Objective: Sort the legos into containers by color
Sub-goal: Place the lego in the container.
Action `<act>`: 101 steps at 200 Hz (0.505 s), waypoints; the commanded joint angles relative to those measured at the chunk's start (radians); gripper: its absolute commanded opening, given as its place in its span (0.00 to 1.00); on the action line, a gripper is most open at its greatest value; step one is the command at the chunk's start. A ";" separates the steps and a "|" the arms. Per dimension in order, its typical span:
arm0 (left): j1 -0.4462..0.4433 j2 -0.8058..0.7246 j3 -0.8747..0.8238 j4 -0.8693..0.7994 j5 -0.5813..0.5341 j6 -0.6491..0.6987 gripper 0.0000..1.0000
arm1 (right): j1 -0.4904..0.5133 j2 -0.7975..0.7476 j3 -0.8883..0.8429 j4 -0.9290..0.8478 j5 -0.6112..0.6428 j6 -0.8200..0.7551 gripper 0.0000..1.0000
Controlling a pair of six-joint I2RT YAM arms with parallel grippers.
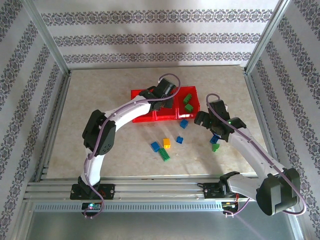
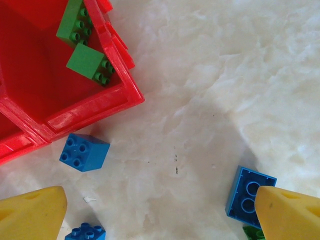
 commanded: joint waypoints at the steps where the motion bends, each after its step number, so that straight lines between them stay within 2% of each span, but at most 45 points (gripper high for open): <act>1: 0.000 0.039 0.059 -0.056 -0.052 0.029 0.26 | -0.004 -0.006 -0.032 0.018 -0.031 0.016 0.93; 37: 0.000 0.082 0.081 -0.063 -0.062 0.023 0.33 | 0.032 0.018 -0.046 0.035 -0.032 0.017 0.86; 101: -0.001 0.040 0.051 -0.056 -0.064 0.014 0.57 | 0.137 0.090 -0.054 0.081 0.004 0.052 0.82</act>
